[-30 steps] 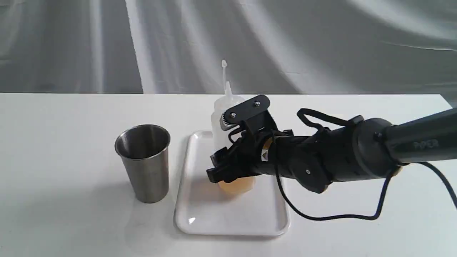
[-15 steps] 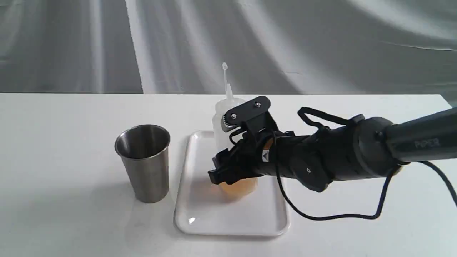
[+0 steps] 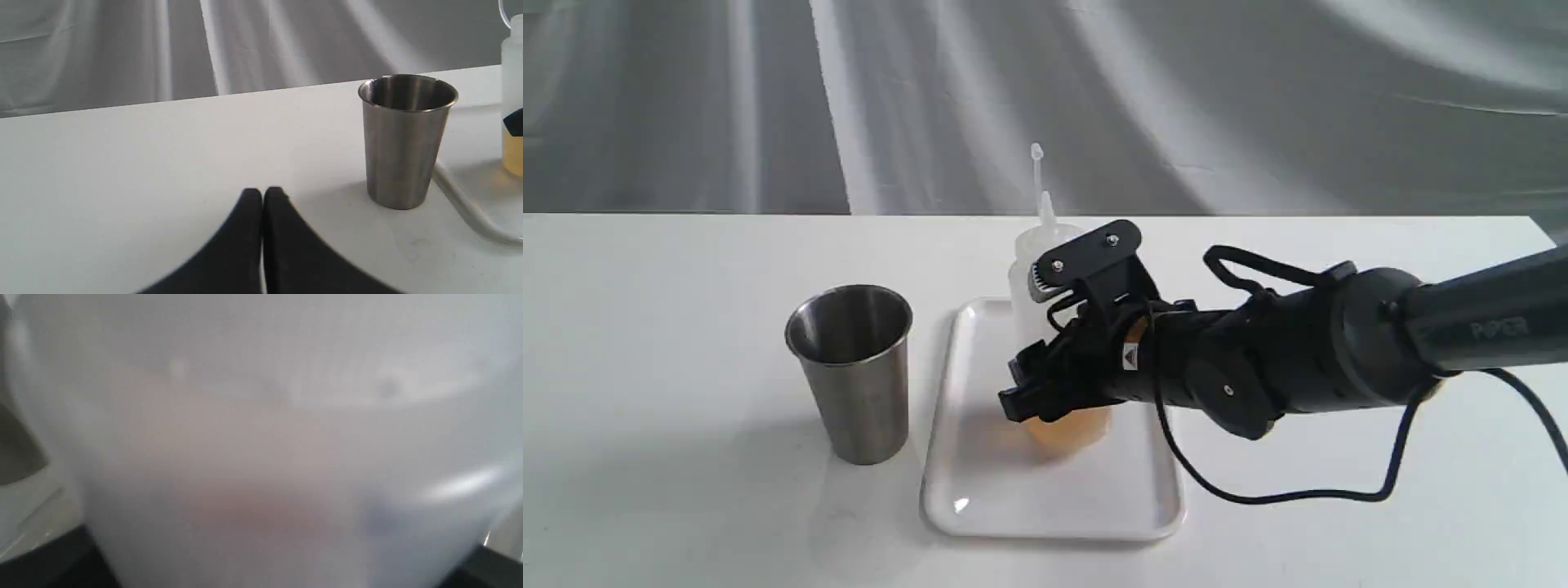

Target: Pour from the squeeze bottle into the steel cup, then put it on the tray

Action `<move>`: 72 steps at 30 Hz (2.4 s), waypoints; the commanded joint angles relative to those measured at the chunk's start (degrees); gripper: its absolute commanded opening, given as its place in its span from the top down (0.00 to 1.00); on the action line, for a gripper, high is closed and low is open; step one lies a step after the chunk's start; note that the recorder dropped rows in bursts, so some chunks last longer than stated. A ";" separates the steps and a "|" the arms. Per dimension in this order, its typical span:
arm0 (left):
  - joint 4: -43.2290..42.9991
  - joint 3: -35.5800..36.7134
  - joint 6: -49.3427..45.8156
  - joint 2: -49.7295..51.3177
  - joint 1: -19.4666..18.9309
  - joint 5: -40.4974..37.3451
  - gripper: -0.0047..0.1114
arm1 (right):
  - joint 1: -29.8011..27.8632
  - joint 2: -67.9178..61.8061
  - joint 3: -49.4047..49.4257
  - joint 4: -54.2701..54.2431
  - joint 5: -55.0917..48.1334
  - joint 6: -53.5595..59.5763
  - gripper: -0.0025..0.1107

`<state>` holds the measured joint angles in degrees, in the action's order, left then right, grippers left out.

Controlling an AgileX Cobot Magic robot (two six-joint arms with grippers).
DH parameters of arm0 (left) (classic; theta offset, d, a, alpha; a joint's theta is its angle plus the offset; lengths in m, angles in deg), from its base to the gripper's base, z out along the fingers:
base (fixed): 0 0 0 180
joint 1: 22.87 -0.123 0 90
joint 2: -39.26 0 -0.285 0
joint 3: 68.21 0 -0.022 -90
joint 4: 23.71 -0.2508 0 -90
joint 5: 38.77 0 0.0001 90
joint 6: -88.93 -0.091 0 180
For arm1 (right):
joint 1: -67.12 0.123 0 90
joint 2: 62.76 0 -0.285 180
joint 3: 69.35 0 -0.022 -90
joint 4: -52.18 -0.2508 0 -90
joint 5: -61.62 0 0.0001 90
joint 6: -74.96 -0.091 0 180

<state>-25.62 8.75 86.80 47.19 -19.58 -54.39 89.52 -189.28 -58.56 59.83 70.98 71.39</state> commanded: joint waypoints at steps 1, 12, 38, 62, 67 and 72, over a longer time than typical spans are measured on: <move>0.04 0.25 0.28 -0.15 0.33 0.39 0.96 | -0.27 0.40 -0.35 0.71 -0.15 0.52 0.26; 0.04 0.25 0.05 -0.15 0.33 0.39 0.96 | -0.15 3.56 -0.35 1.83 -1.59 0.52 0.13; 0.04 0.25 0.18 -0.15 0.33 0.39 0.96 | 1.04 45.77 20.22 4.42 -9.36 -2.05 0.14; 0.04 0.25 0.16 -0.15 0.33 0.39 0.96 | 1.04 95.81 40.56 0.44 -28.13 -4.58 0.98; 0.04 0.25 0.27 -0.15 0.33 0.39 0.96 | 1.04 95.81 40.56 -1.84 -28.35 -4.71 0.98; 0.04 0.25 0.27 -0.15 0.33 0.39 0.96 | 1.04 95.81 40.56 -1.84 -29.17 -4.71 0.98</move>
<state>-25.62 8.75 86.80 47.19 -19.58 -54.39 90.48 -93.74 -18.34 58.63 42.38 66.75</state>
